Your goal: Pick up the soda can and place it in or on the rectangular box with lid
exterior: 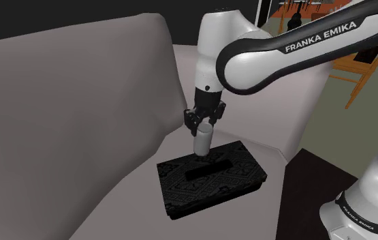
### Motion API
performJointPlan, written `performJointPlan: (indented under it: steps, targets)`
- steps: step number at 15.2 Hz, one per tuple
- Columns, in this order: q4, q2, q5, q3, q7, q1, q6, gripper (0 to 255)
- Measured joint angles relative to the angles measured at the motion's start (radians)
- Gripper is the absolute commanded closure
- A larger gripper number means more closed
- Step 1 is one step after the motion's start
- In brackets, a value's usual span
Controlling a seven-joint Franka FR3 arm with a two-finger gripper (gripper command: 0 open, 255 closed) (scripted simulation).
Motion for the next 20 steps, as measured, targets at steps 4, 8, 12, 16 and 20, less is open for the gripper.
performJointPlan:
  steps: [4,8,12,16,20]
  targets:
    - [-0.092,-0.088,0.035,0.003,-0.004,0.016,0.008,255]
    - [-0.138,-0.076,0.037,0.008,-0.004,0.018,0.065,255]
    - [-0.174,-0.053,0.035,0.014,-0.004,0.018,0.123,255]
    - [-0.202,-0.026,0.031,0.020,-0.002,0.018,0.177,255]
    - [-0.224,0.009,0.022,0.026,0.004,0.017,0.236,255]
